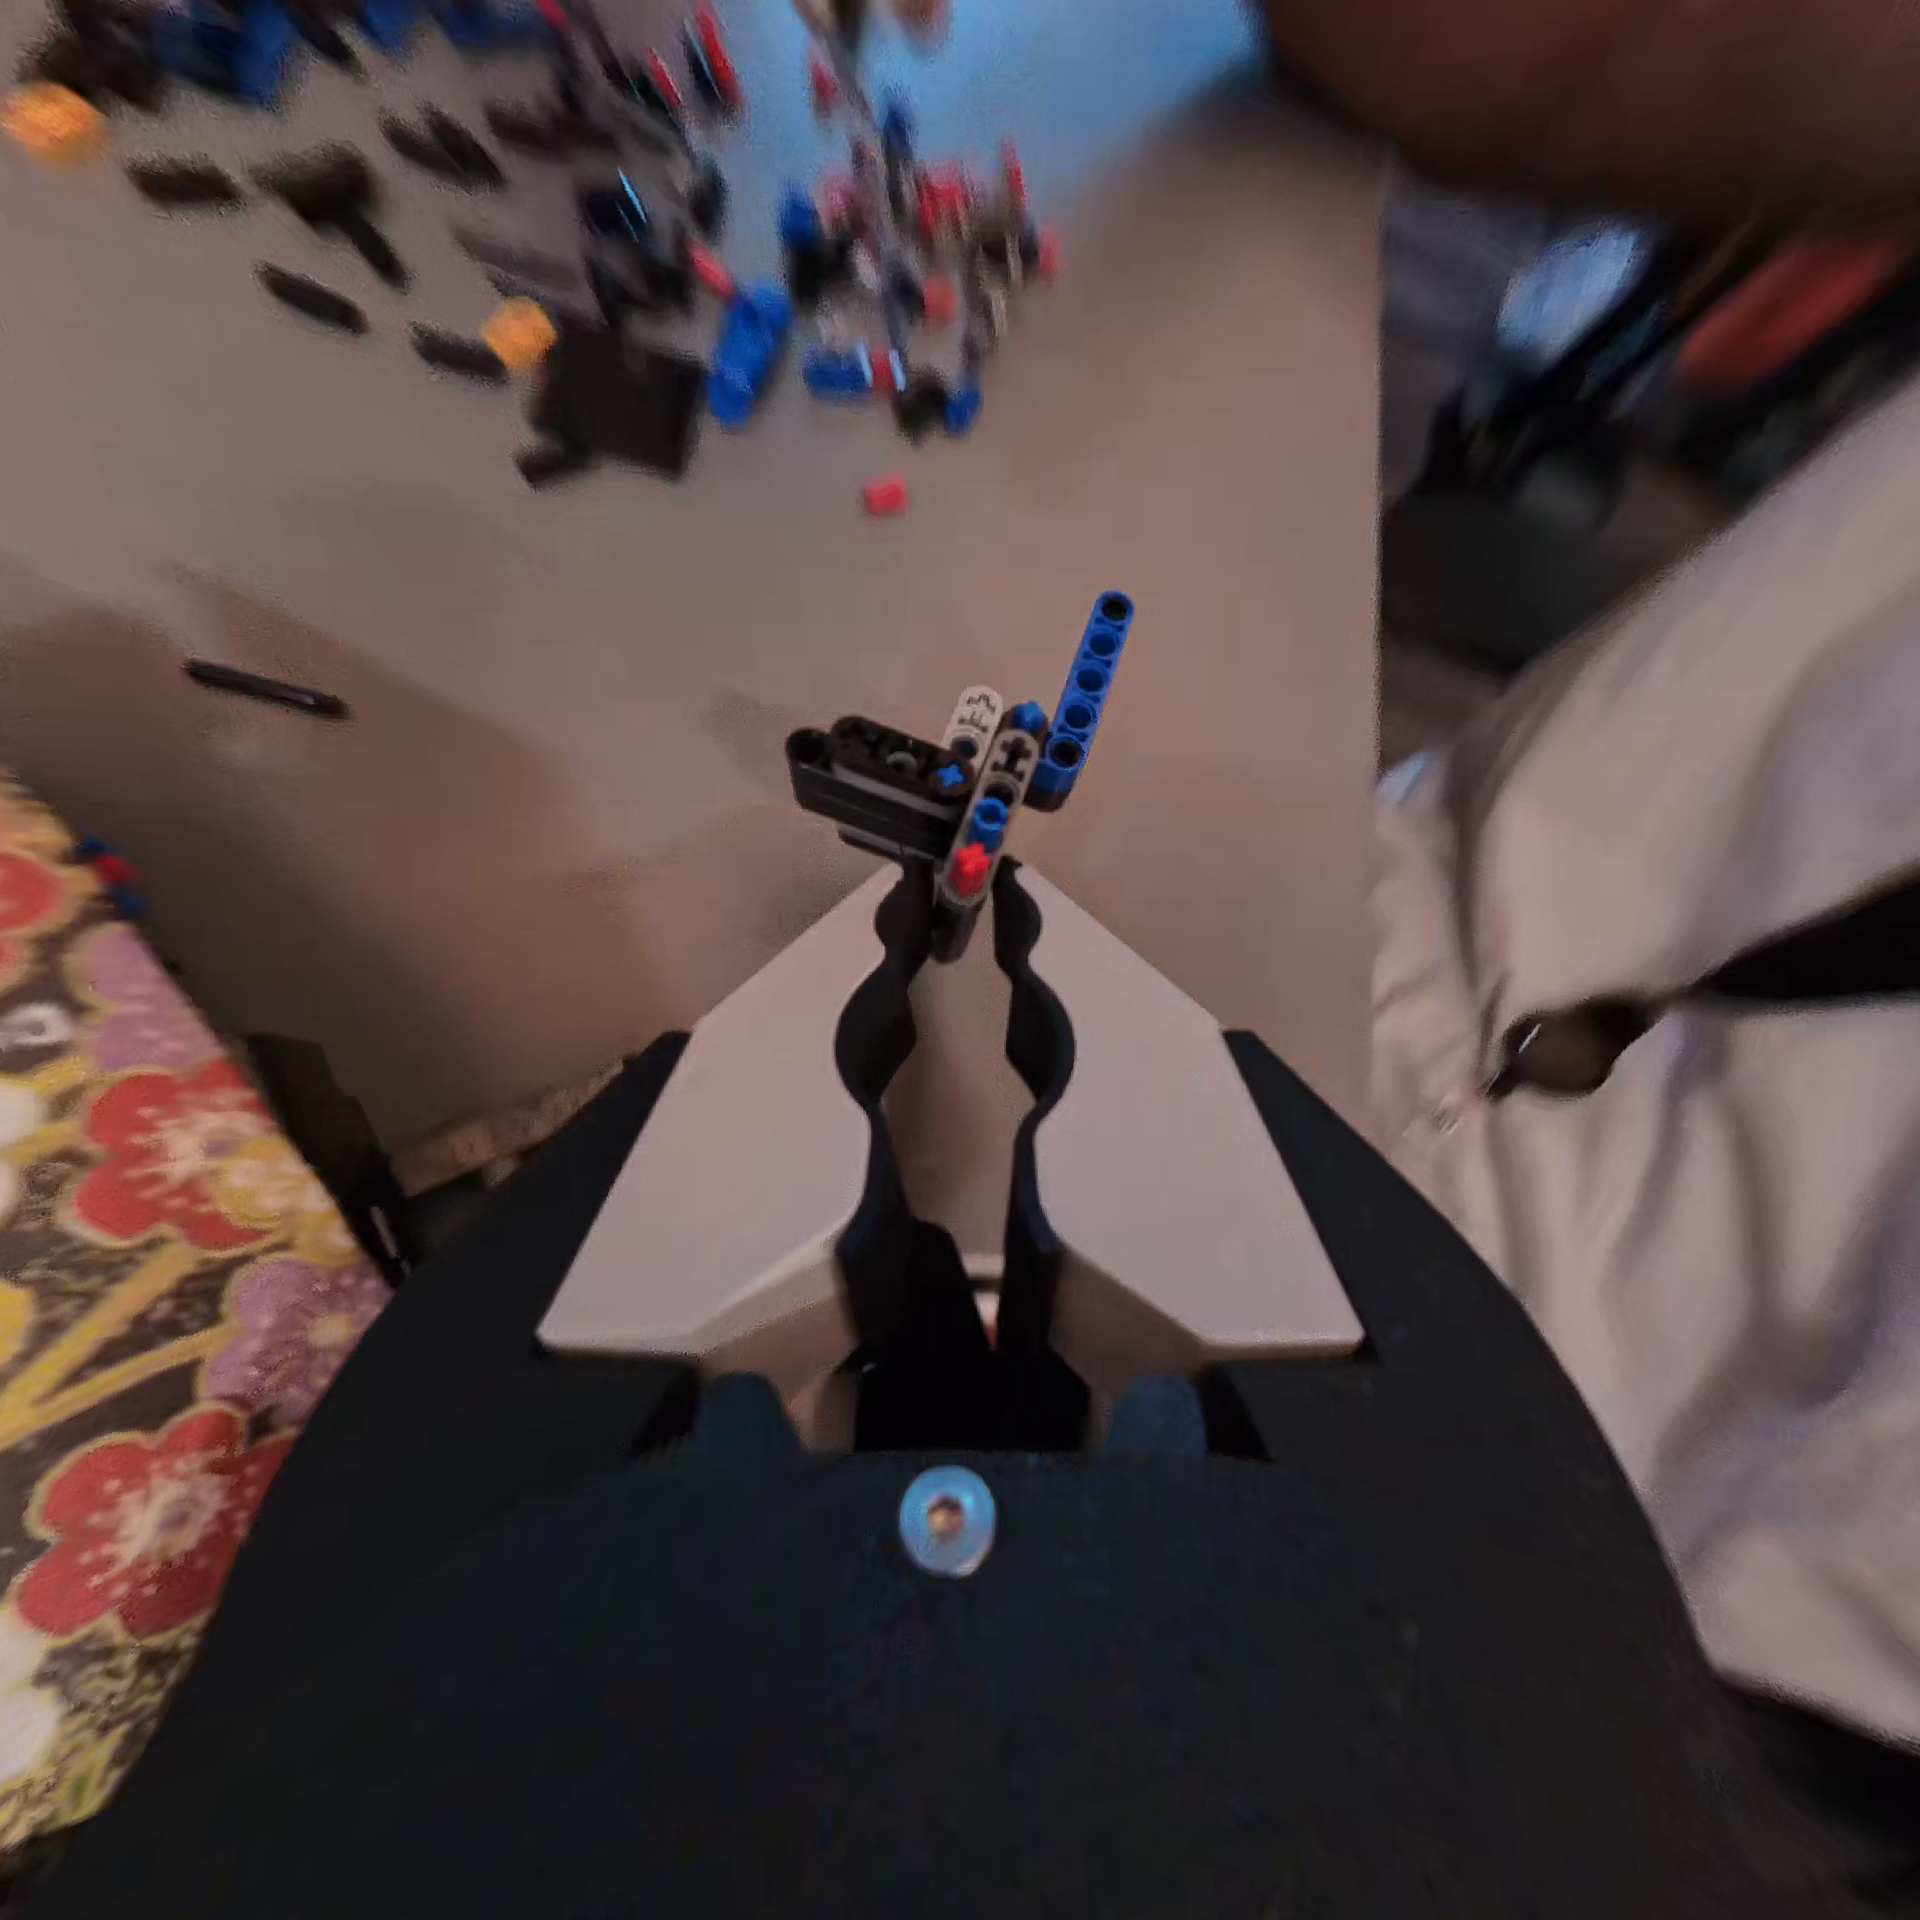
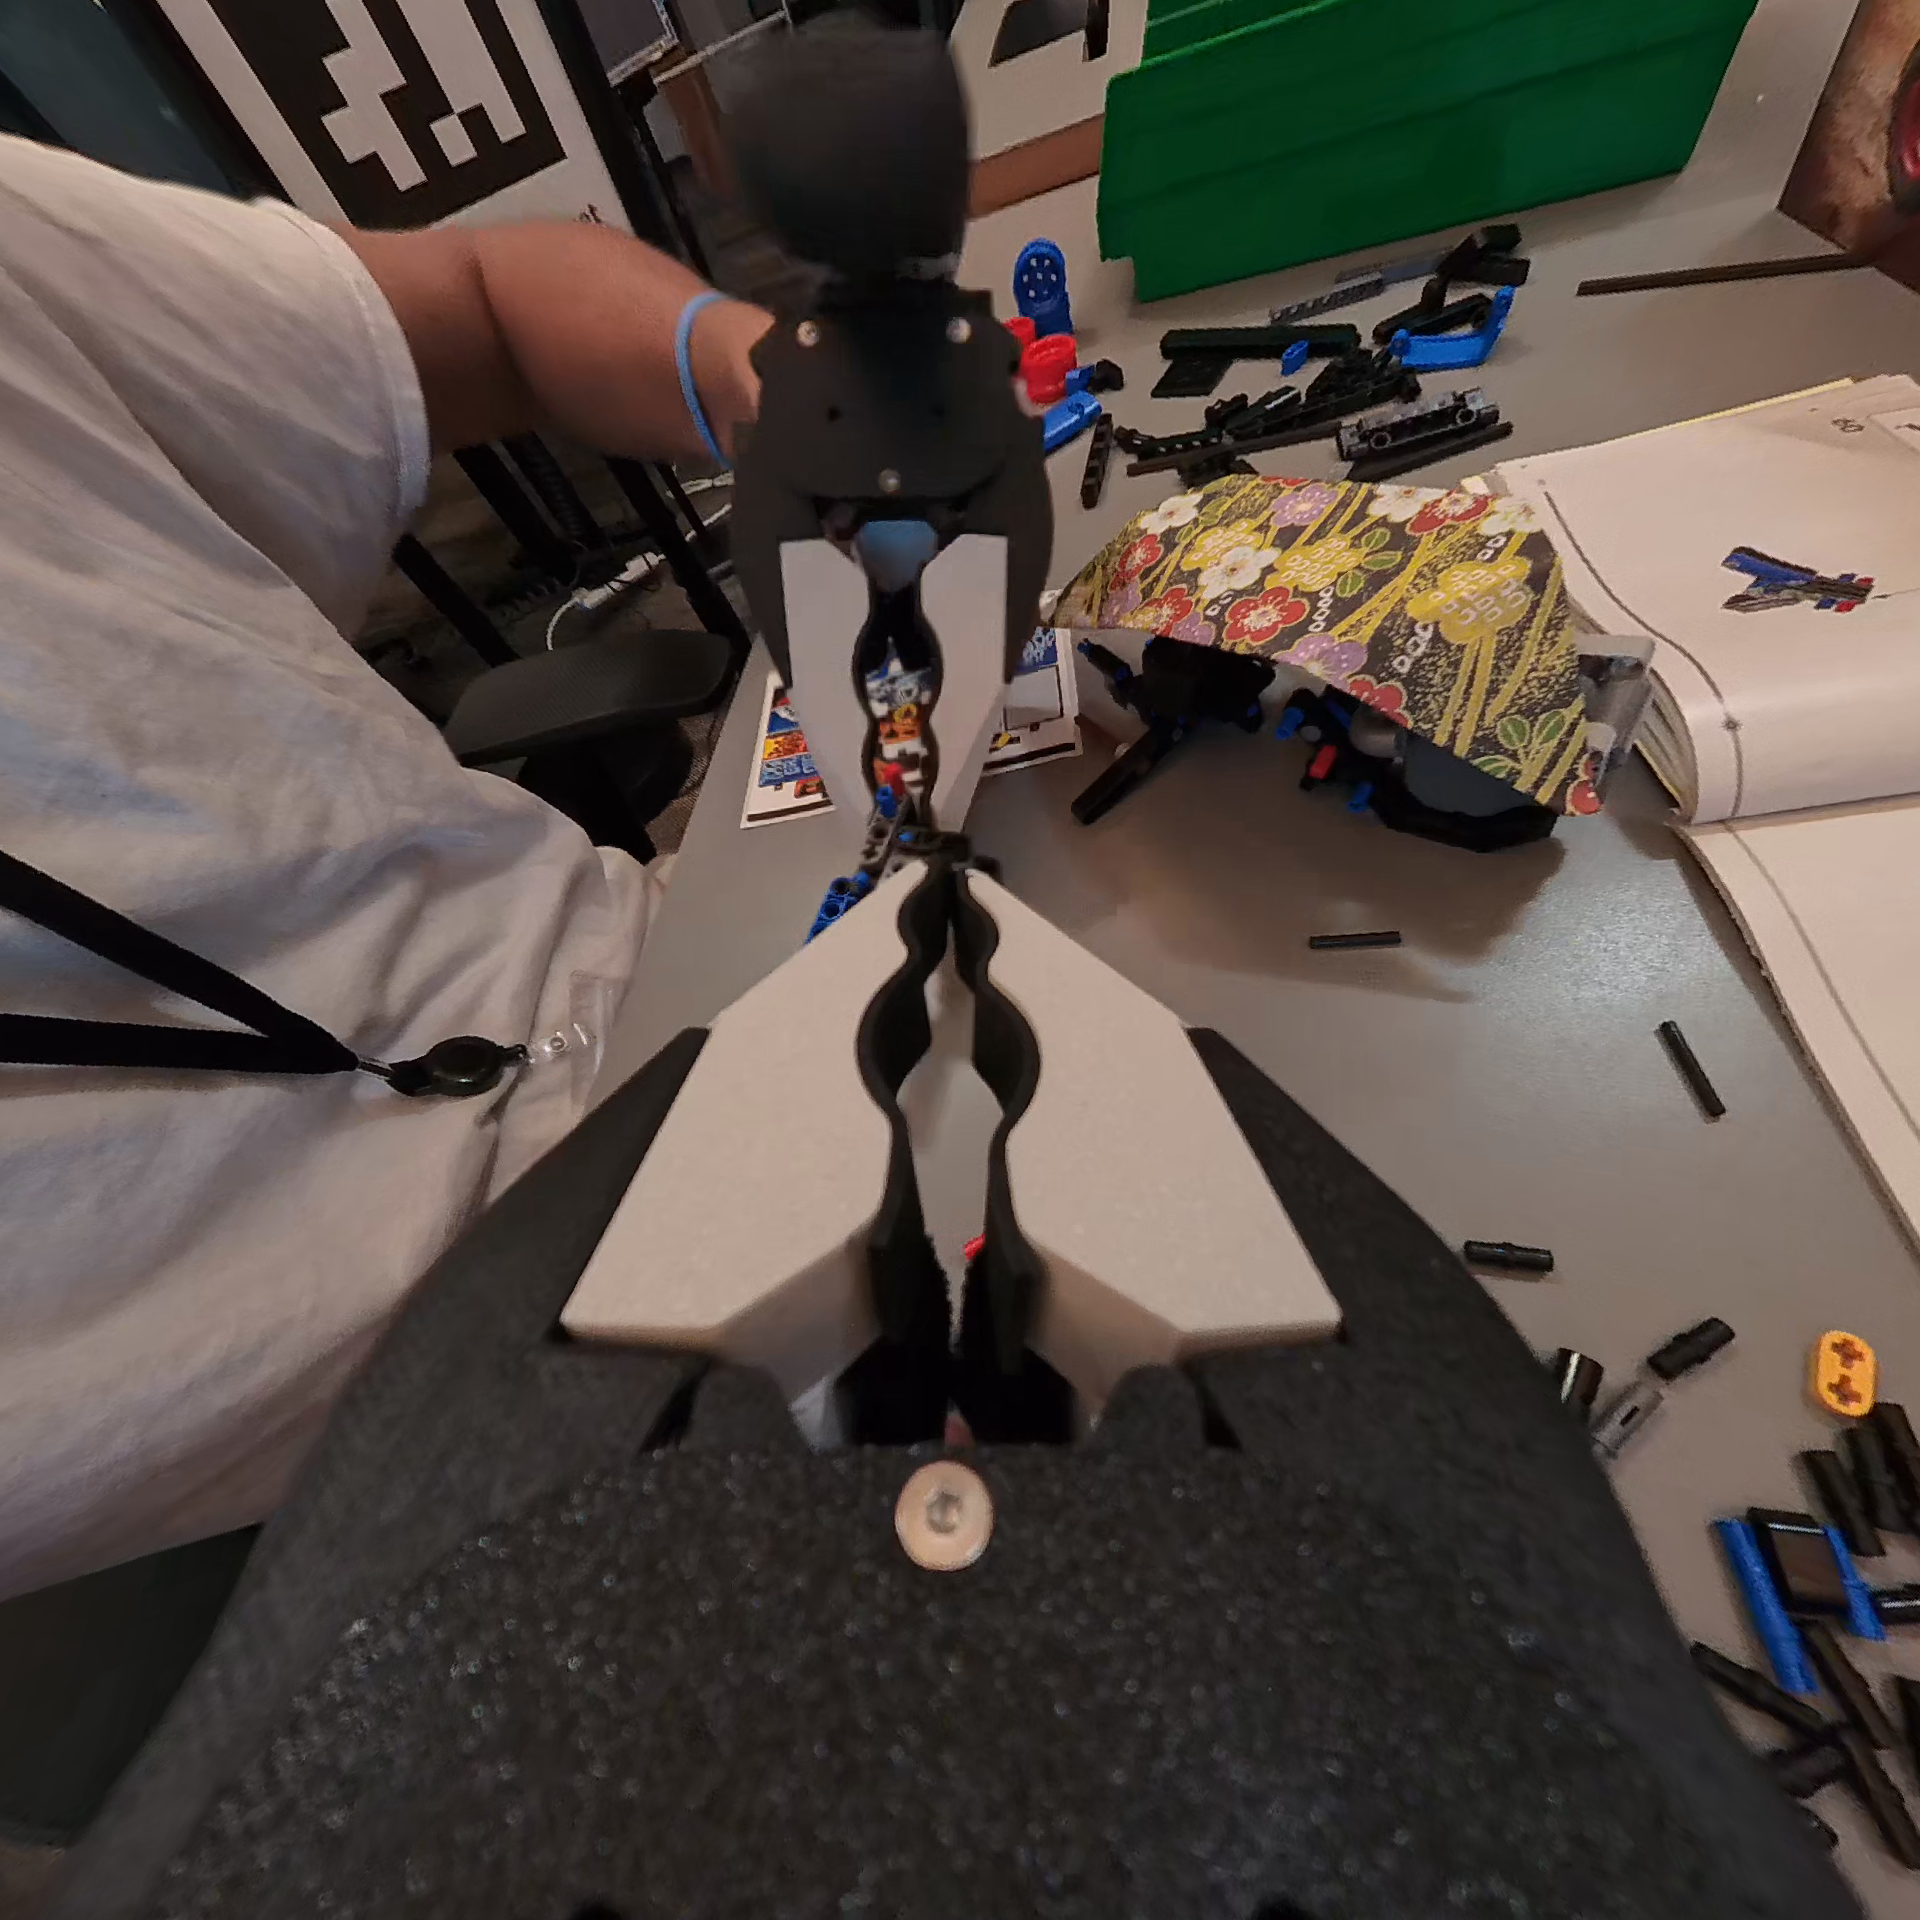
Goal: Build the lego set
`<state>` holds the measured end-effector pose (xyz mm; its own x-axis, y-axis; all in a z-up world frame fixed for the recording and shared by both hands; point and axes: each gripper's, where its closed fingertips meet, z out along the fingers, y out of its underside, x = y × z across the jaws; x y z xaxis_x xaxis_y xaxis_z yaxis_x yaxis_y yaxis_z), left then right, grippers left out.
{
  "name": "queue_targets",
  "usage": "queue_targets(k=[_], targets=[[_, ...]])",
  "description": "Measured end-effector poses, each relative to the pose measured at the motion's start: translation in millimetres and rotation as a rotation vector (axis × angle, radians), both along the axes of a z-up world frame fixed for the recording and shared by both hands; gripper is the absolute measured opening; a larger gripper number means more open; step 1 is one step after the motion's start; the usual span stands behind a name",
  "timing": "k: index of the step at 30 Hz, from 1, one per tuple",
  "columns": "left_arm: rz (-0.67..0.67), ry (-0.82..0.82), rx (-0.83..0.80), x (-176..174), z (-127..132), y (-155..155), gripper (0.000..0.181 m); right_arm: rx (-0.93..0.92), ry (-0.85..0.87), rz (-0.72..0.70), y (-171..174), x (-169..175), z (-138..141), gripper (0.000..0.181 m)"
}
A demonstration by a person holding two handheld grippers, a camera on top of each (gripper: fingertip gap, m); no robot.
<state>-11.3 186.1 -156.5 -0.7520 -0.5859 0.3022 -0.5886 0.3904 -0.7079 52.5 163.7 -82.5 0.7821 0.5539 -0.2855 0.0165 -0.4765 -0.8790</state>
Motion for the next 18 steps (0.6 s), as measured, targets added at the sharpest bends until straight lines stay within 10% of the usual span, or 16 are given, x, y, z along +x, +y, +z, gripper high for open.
queue_targets(k=[11, 18], targets=[[0.23, 0.043, -0.735, 69, 76, -26, 0.008, 0.375, 0.274, -0.123, -36, 32, 105, 0.0], [0.297, 0.005, -0.793, 73, 69, -10, 0.008, 0.277, 0.071, -0.28, -6, 20, 64, 0.0]])
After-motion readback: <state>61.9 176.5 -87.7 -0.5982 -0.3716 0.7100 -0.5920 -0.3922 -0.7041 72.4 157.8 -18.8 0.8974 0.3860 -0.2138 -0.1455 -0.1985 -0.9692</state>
